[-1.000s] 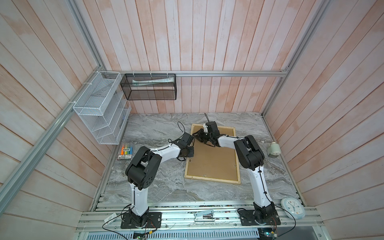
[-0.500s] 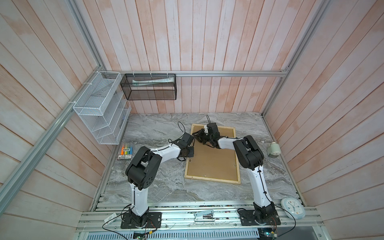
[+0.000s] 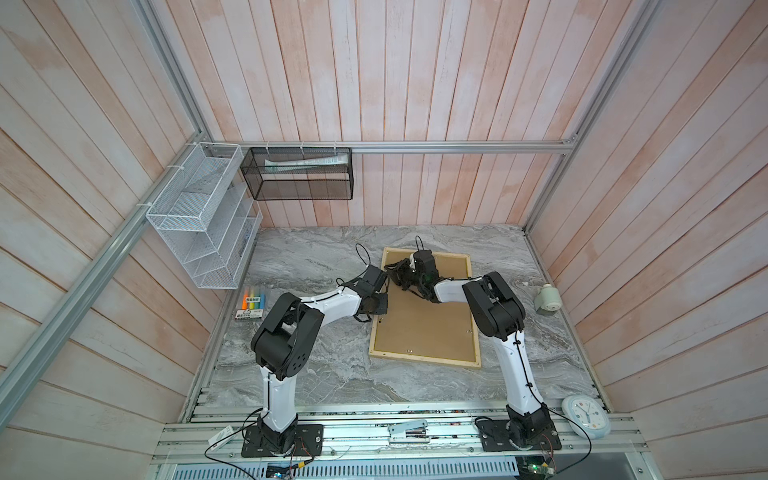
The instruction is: Put the photo into the frame
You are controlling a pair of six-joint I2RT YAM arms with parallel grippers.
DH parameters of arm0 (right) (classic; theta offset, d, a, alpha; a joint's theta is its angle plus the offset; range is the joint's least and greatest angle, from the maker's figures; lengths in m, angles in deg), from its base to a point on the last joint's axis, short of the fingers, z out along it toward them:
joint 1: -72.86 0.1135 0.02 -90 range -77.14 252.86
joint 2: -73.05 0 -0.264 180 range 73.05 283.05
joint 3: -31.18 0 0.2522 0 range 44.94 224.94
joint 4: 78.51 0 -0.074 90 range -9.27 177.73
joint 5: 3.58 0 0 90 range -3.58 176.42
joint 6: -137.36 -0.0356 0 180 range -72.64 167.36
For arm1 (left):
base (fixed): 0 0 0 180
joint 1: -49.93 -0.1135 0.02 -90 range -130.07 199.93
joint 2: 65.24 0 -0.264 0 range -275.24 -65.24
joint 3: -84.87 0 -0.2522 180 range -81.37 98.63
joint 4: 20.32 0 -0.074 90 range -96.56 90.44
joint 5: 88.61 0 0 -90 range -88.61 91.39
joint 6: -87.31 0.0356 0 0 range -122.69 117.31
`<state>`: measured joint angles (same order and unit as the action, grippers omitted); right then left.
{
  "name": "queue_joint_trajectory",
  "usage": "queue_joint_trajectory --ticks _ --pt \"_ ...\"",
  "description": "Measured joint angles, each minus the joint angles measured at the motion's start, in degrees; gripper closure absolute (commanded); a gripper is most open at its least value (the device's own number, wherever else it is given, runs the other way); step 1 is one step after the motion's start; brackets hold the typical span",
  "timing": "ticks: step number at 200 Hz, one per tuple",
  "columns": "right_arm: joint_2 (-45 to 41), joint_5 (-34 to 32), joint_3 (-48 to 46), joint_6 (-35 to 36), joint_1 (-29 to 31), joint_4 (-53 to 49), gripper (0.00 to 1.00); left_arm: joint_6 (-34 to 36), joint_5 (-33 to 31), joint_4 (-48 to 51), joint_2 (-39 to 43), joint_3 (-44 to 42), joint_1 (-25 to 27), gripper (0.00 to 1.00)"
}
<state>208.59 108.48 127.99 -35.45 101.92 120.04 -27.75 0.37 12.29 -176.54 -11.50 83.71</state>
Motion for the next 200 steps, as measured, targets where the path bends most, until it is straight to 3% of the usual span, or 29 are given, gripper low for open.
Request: queue_joint_trajectory --ticks 71,146,200 --pt "-4.1 1.2 -7.3 7.4 0.1 2.6 0.75 -1.1 1.3 -2.7 0.8 -2.0 -1.2 0.79" --pt "-25.8 4.6 -30.9 21.6 -5.9 -0.3 0.74 -4.5 4.3 -6.7 1.8 -4.7 -2.7 0.8" --pt "-36.9 2.0 -38.7 30.3 -4.4 -5.8 0.74 -7.7 7.1 -7.4 1.7 -4.9 -4.0 0.8"
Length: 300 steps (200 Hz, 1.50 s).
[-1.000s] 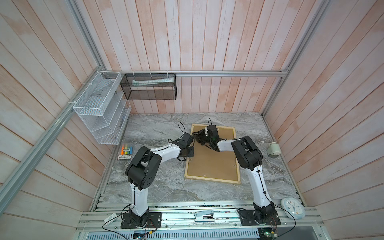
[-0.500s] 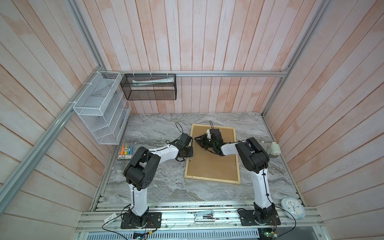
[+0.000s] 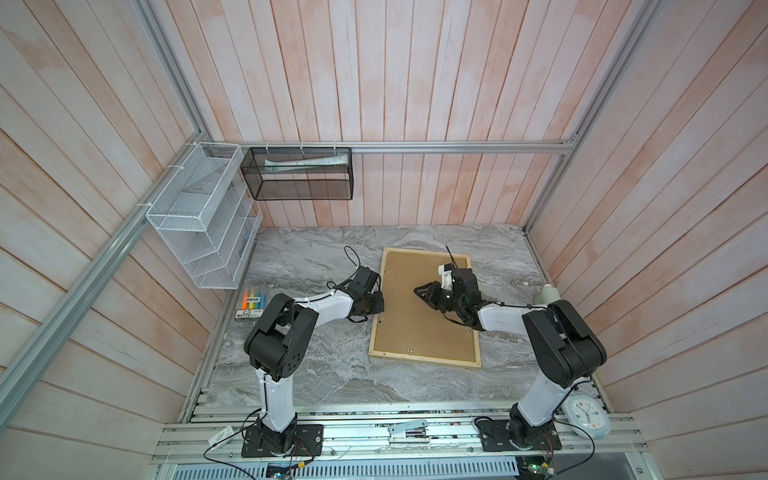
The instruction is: Put the photo into the frame
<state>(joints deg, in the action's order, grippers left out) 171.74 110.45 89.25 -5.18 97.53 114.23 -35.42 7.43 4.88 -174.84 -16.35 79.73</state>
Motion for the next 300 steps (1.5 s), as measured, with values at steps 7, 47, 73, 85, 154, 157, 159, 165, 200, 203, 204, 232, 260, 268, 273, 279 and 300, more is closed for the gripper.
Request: queue_joint_trajectory --ticks 7,47,73,85,154,157,159,165,200,203,204,232,260,268,273,279,300 --pt "-0.5 -0.2 -0.7 0.4 0.2 -0.3 0.74 -0.4 0.0 -0.7 -0.2 0.0 -0.3 0.8" --pt "-0.7 -1.0 -2.1 1.8 1.0 -1.5 0.74 -2.4 -0.2 -5.7 -1.7 0.1 -3.8 0.8" --pt "-0.6 -1.1 -2.1 2.1 1.9 -1.6 0.74 -3.5 -1.1 -7.0 -2.2 0.2 -5.6 0.8" --pt "-0.5 -1.1 -2.1 2.1 2.2 -1.6 0.75 -4.0 -1.6 -7.2 -2.3 0.2 -6.1 0.8" --pt "1.4 -1.5 -0.1 3.3 3.5 -2.6 0.74 -5.2 -1.9 -7.4 -2.8 0.7 -7.7 0.63" --pt "1.5 -1.5 0.0 3.4 3.6 -2.6 0.74 -5.2 -1.9 -7.4 -2.8 0.7 -7.7 0.62" --pt "1.6 -1.5 0.1 3.4 3.6 -2.6 0.75 -5.2 -1.9 -7.4 -2.8 0.7 -7.7 0.62" --pt "1.8 -1.5 0.4 3.4 3.7 -2.6 0.74 -5.0 -1.9 -7.3 -2.7 0.7 -7.8 0.61" --pt "2.6 -1.9 1.5 3.5 4.5 -3.2 0.74 -3.5 -2.1 -4.1 -0.4 0.5 -7.7 0.59" --pt "2.7 -1.9 1.7 3.5 4.7 -3.3 0.74 -3.4 -2.1 -3.8 0.1 0.4 -7.6 0.59" --pt "2.7 -1.9 1.7 3.5 4.7 -3.3 0.74 -3.3 -2.1 -3.7 0.2 0.3 -7.6 0.59" --pt "4.3 -2.4 4.2 3.1 6.7 -3.7 0.74 -2.1 -3.7 -1.9 5.6 -2.1 -6.2 0.58" --pt "7.8 -2.7 8.3 2.8 8.9 -4.0 0.72 -1.3 -5.5 -0.2 11.2 -5.9 -2.8 0.57" --pt "8.9 -2.4 9.4 2.6 9.6 -3.9 0.71 -1.3 -6.1 0.4 12.1 -6.8 -1.9 0.58" --pt "9.4 -2.3 10.1 2.7 10.0 -3.8 0.7 -1.3 -6.4 0.8 12.6 -7.5 -1.3 0.58" --pt "10.1 -2.1 10.7 2.8 10.5 -3.7 0.69 -1.3 -6.7 1.1 13.0 -8.3 -0.7 0.58" --pt "11.5 -1.7 11.4 2.6 11.9 -2.6 0.66 -1.3 -8.0 2.5 13.6 -11.1 0.7 0.58"
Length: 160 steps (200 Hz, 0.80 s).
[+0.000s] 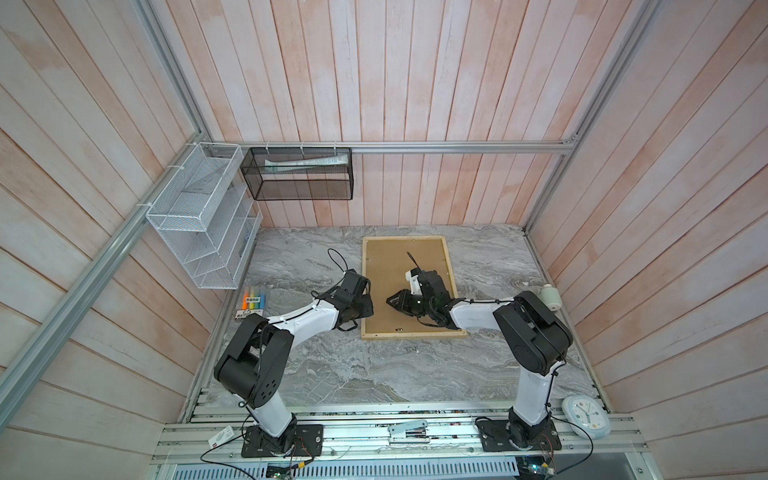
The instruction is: Put the photo into the frame
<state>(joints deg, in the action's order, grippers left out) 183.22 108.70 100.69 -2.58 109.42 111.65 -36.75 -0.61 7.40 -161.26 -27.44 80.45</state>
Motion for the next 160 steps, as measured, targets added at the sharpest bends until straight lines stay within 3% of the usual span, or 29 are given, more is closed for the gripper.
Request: queue_joint_trajectory --ticks 74,160 --pt "5.2 1.4 2.6 -3.6 2.4 4.0 0.62 0.0 -1.0 0.6 0.6 -3.8 1.2 0.59" --pt "8.6 1.3 9.9 -8.4 5.4 1.7 0.67 -0.1 -1.0 0.4 -0.2 -3.9 1.9 0.67"
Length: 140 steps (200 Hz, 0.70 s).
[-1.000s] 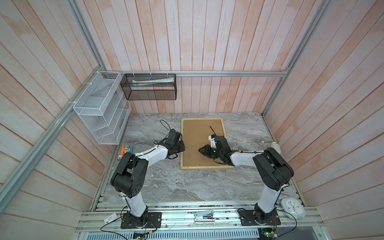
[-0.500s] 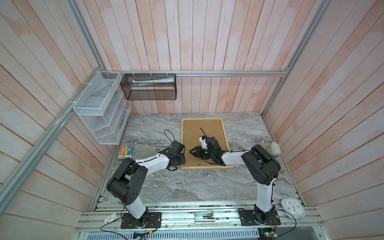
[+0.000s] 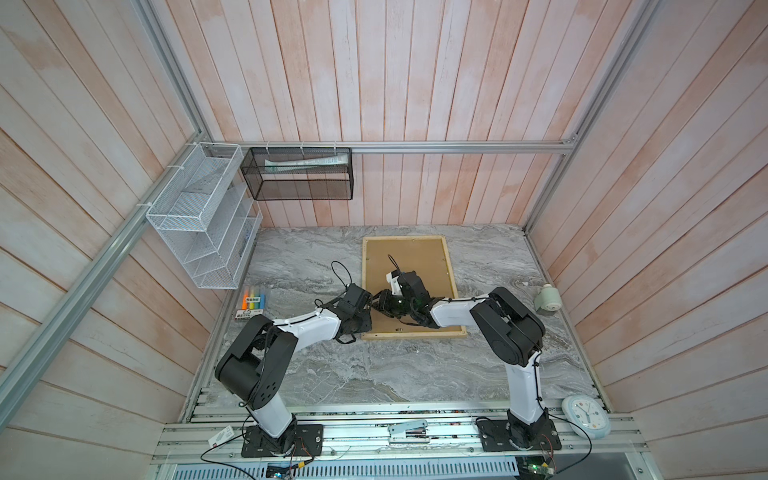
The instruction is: Put the photo into the frame
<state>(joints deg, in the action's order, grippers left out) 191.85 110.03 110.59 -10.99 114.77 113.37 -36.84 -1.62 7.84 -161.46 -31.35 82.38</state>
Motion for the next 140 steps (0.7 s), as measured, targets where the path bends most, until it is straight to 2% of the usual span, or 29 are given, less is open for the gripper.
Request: queue_joint_trajectory --ticks 90,140 --pt "1.8 -0.7 1.5 -2.2 0.7 -2.4 0.68 -0.1 0.2 -0.3 -0.1 0.0 0.2 0.69" --pt "2.3 -1.3 0.9 -5.6 0.7 -0.8 0.69 0.1 2.0 -2.4 -0.6 -0.3 0.1 0.7"
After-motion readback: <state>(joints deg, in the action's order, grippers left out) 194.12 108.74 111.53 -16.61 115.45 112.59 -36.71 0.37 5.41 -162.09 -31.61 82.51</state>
